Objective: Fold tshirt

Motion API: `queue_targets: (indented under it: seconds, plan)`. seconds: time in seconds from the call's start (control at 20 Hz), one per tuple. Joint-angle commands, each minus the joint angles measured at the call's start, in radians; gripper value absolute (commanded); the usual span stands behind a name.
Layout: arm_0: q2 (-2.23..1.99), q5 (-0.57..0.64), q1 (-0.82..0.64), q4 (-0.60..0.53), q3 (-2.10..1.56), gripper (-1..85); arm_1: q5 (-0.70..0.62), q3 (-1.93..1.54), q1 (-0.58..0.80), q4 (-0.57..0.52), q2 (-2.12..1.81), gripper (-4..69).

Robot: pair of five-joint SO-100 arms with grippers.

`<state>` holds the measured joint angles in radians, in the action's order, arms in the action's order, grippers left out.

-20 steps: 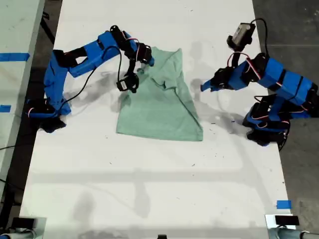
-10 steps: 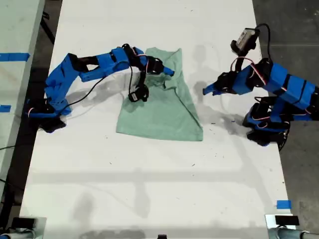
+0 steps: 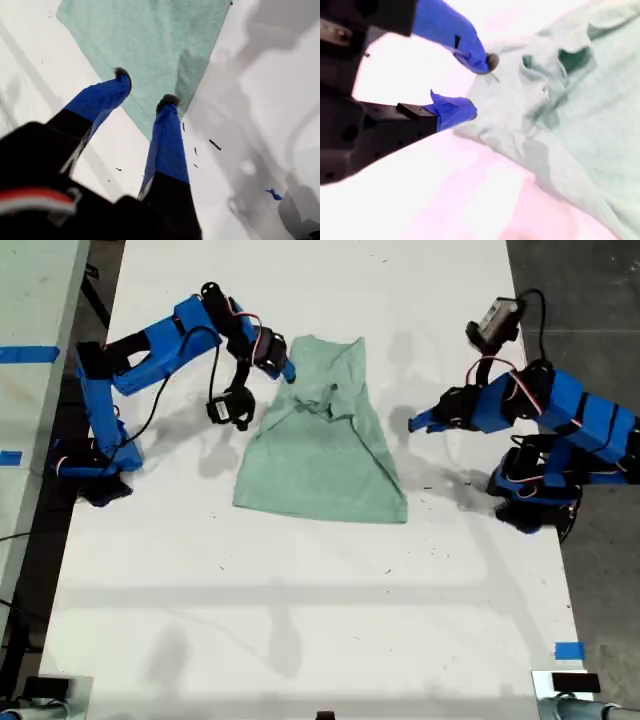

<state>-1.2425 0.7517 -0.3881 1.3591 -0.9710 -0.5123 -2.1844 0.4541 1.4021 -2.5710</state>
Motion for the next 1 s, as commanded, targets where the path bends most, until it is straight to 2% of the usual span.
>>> queue_targets:
  seconds: [0.0,0.25,0.4,0.6,0.7,0.95]
  plan:
    - [-0.307,-0.11,0.089,0.081,-0.241,0.1,0.031,0.0,-0.048,0.014,-0.029,7.2]
    - [-0.713,-0.293,0.225,0.087,-0.73,0.1,0.063,-0.017,-0.13,0.012,-0.021,3.3]
    - [-0.772,-0.367,0.29,0.097,-0.842,0.1,0.06,0.018,-0.166,0.034,0.032,16.8]
    - [-0.755,-0.379,0.328,0.074,-0.847,0.1,0.066,0.051,-0.221,0.044,0.161,22.4]
    - [-0.747,-0.379,0.33,0.057,-0.856,0.1,0.08,0.0,-0.253,-0.003,0.238,22.9]
    - [-0.724,-0.377,0.322,0.032,-0.862,0.1,0.138,-0.141,-0.347,-0.256,0.436,22.1]
